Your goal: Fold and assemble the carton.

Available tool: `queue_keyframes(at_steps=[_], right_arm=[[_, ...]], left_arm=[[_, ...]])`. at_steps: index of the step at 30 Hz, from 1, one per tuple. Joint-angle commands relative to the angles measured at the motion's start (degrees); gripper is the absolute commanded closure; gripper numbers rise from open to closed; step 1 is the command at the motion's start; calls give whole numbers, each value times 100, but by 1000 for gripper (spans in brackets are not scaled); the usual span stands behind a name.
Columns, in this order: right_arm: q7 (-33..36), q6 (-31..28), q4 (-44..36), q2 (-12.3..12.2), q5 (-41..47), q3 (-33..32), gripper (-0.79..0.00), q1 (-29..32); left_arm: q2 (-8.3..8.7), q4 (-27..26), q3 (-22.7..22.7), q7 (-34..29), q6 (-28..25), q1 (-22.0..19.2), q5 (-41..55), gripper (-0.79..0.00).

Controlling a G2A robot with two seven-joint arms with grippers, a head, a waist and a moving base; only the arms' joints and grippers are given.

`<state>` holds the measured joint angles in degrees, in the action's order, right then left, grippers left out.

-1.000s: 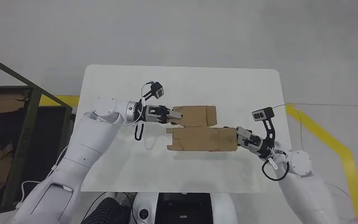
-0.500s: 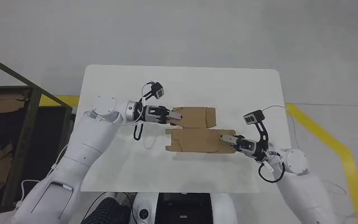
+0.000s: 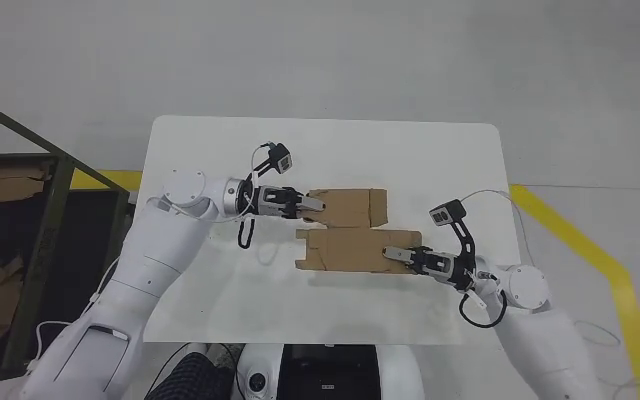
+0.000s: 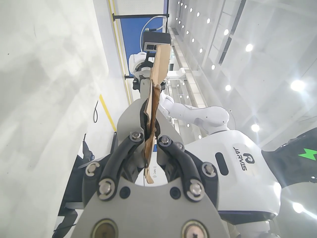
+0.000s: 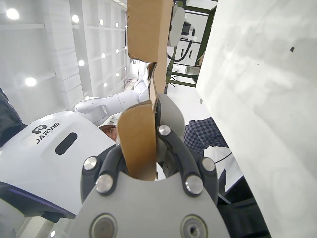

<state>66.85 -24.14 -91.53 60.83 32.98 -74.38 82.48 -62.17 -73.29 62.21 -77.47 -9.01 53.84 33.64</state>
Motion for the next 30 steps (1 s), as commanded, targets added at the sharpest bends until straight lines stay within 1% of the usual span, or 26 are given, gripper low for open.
queue_keyframes(at_steps=[1,8,16,30], right_arm=[[-44,-1,16,-2,-18,-7,0,9],[-239,29,38,-27,-130,-130,0,80],[-337,89,-58,-59,-205,-256,0,183],[-480,167,-122,-65,-341,-160,0,278]], left_arm=[[7,5,54,11,-42,5,44,-785],[37,-29,225,125,-121,135,175,-785],[36,27,250,173,-105,307,363,-785],[-49,227,121,330,-233,237,604,-785]])
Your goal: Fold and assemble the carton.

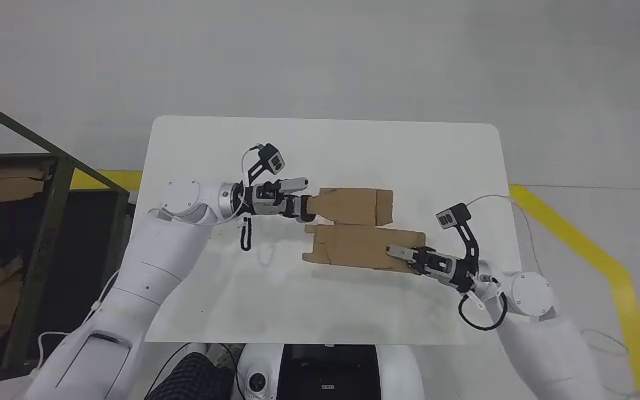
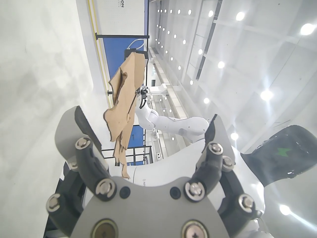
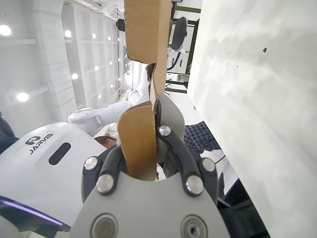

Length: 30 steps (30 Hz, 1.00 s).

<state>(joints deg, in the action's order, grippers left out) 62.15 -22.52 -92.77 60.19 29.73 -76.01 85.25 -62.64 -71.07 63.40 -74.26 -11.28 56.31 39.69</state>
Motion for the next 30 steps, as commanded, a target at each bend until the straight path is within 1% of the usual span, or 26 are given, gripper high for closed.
queue_keyframes(at_steps=[1,5,19,25,30], right_arm=[[-23,7,8,-2,-32,4,0,2],[-44,21,24,-8,-102,11,0,-5],[-140,46,35,-21,-264,57,0,-27],[-132,49,-45,-26,-239,82,0,0],[-136,45,-82,-30,-212,85,0,0]], left_arm=[[-4,7,6,13,-9,-16,-2,-785],[4,-56,59,3,10,-32,-14,-785],[48,-517,245,-34,87,31,-101,-785],[30,-530,185,25,54,-5,-172,-785],[27,-522,82,199,50,-76,-640,-785]])
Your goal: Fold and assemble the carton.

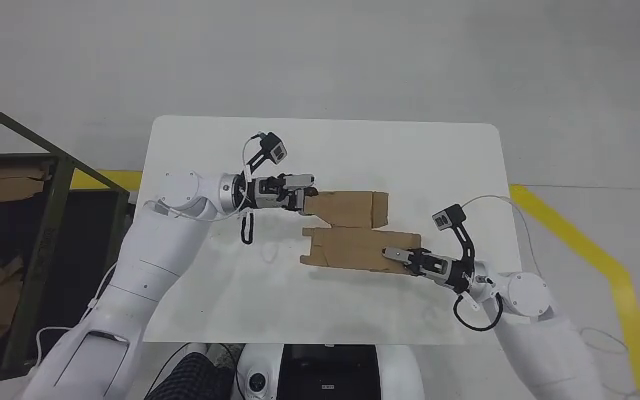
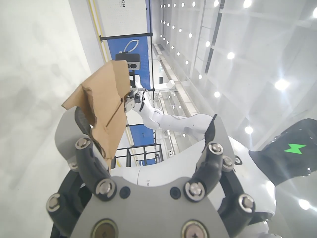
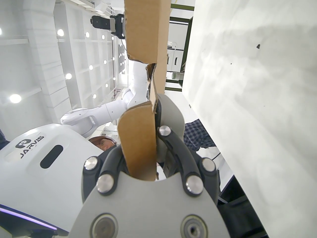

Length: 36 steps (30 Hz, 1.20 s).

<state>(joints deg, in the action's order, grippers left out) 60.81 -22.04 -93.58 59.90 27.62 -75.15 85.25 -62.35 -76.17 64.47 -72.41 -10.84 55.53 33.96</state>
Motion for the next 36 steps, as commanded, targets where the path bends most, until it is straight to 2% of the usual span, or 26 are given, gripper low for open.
queue_keyframes(at_steps=[1,17,19,20,23,32,36], right_arm=[[-2,-2,-3,-2,-6,0,0,0],[-77,-35,12,0,34,80,0,-31],[-95,-36,13,-1,41,79,0,-30],[-95,-35,13,-2,44,78,0,-31],[-108,-33,19,-6,43,66,0,-28],[-141,-43,-9,-15,64,37,0,-8],[-126,-41,-28,-21,60,26,0,-7]], left_arm=[[-4,-14,-46,52,-13,-3,-133,-785],[-96,2,-373,312,-132,-178,-442,-785],[-93,-3,-378,368,-129,-185,-561,-653],[-91,-18,-382,385,-128,-184,-619,-557],[-81,-87,-392,446,-96,-169,-818,-382],[-48,-246,-331,498,9,-77,-969,-172],[-32,-285,-303,497,62,-35,-1024,-154]])
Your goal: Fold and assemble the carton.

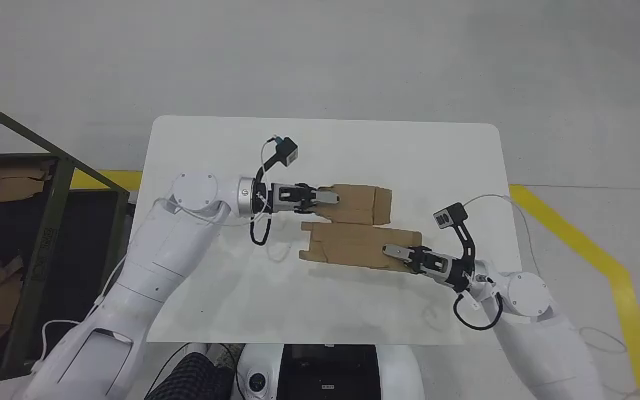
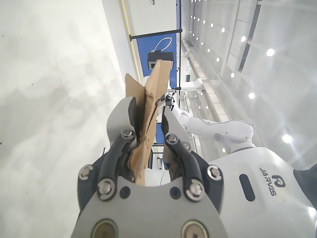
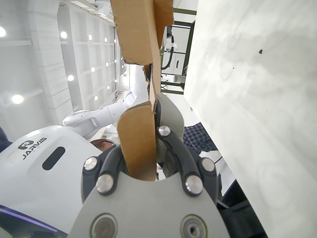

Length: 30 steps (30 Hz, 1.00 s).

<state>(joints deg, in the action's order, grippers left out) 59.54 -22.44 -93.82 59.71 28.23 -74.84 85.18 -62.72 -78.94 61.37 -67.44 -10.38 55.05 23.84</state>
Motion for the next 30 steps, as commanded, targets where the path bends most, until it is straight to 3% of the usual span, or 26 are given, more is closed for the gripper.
queue_keyframes(at_steps=[1,7,10,12,14,15,26,30], right_arm=[[1,0,-9,-3,1,-8,0,2],[-11,13,-38,-11,-14,-30,0,12],[-26,22,-48,-14,-17,-35,0,16],[-34,30,-57,-15,-20,-34,-15,16],[-60,41,-61,-17,-28,-42,-616,15],[-74,47,-56,-19,-31,-52,-785,15],[-431,-193,147,-104,-403,-667,-785,119],[-561,-346,143,-142,-562,-969,-785,132]], left_arm=[[8,-13,13,0,26,20,-29,-151],[24,-58,42,-2,71,55,-72,-86],[31,-95,60,-1,70,70,-79,0],[35,-115,78,7,56,79,-72,0],[35,-125,101,3,31,101,30,0],[35,-122,116,-2,18,110,96,0],[50,-57,260,-12,-78,140,328,0],[81,-109,209,17,-42,80,-306,0]])
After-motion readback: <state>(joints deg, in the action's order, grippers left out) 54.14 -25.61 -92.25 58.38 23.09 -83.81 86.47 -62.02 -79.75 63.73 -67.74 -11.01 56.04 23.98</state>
